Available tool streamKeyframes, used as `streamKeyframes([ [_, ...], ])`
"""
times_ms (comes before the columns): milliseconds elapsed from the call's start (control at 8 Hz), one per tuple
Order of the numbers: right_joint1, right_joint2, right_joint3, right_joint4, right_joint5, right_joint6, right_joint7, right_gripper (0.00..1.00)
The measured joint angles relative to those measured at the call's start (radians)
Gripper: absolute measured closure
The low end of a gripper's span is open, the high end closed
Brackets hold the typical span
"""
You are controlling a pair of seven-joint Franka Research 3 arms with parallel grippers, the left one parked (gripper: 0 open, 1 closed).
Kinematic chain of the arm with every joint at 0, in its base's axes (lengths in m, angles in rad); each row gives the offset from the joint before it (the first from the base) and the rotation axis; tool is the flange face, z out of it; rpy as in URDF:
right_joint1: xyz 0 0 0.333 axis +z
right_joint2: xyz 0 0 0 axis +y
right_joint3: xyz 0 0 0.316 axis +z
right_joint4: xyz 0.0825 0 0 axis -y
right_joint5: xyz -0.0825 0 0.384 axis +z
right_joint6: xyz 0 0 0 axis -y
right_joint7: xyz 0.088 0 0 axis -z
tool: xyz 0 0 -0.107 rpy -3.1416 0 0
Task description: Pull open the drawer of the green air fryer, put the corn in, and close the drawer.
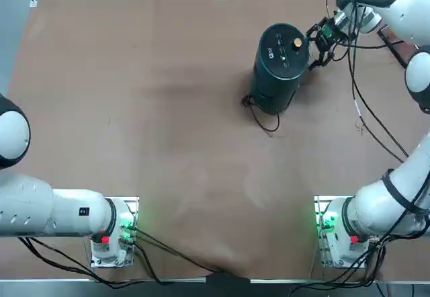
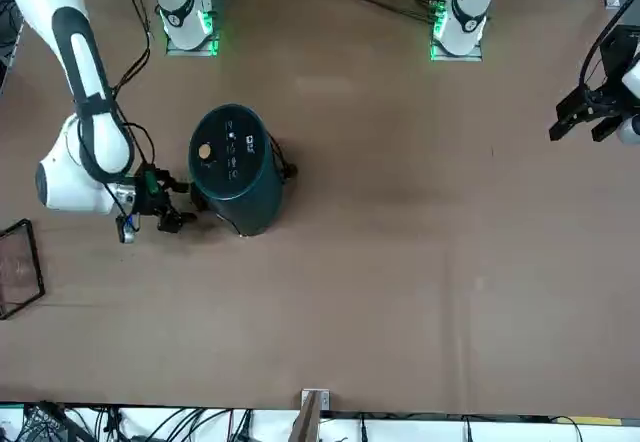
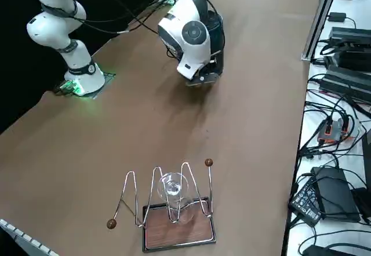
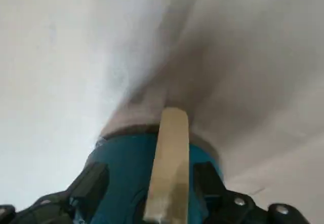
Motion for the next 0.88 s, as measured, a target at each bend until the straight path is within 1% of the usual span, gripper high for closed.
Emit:
streamKeyframes([
  [250,-0.012,-0.076,-0.004,0.008,-0.096,-0.039,-0.011,0.0],
  [375,-0.016,-0.125,-0.004,0.011,-0.149,-0.064,-0.045,0.0],
  [625,-0.017,-0.224,-0.004,0.021,-0.235,-0.089,-0.192,0.0],
  [875,-0.025,-0.291,-0.005,0.069,-0.344,-0.15,-0.377,0.0],
])
